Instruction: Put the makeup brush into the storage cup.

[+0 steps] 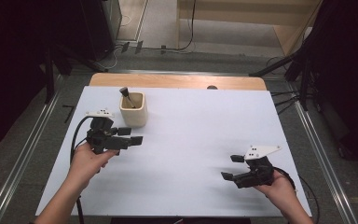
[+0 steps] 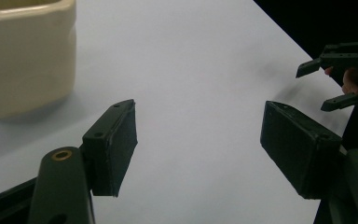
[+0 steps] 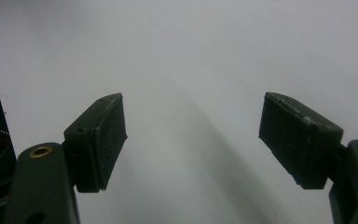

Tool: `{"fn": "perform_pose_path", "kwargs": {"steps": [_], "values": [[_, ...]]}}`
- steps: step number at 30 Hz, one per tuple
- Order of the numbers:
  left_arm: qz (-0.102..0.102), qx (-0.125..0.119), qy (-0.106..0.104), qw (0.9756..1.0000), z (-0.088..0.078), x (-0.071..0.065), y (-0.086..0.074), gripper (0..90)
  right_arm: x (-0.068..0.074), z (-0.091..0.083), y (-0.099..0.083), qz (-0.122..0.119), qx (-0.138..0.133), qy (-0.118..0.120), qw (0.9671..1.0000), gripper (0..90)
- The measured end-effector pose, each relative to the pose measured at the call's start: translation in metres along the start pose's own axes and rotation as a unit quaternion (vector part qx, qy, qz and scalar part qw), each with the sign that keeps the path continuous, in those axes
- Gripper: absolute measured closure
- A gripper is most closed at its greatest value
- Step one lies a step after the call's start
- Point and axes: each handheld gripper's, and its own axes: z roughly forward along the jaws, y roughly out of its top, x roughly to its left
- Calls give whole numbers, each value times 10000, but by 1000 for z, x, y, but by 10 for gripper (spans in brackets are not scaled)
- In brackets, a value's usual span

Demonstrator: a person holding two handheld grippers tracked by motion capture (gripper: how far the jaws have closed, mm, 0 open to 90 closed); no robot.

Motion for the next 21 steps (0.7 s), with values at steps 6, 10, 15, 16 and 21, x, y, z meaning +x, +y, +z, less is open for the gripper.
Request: {"fn": "perform_pose_path", "kwargs": {"steps": [6,10,15,16,21], "values": [[62,34,26,10000,6,0,-11,279,0,0,0,-6,1,-1,10000,239],[161,69,38,9998,9,-1,-18,278,0,0,0,-22,4,7,10000,239],[276,191,64,9994,12,-2,-27,281,0,0,0,-8,20,12,10000,239],[282,212,79,9993,13,-2,-29,281,0,0,0,-9,19,14,10000,239],[362,241,34,9990,14,-3,-36,277,1,0,0,1,29,24,10000,239]]}}
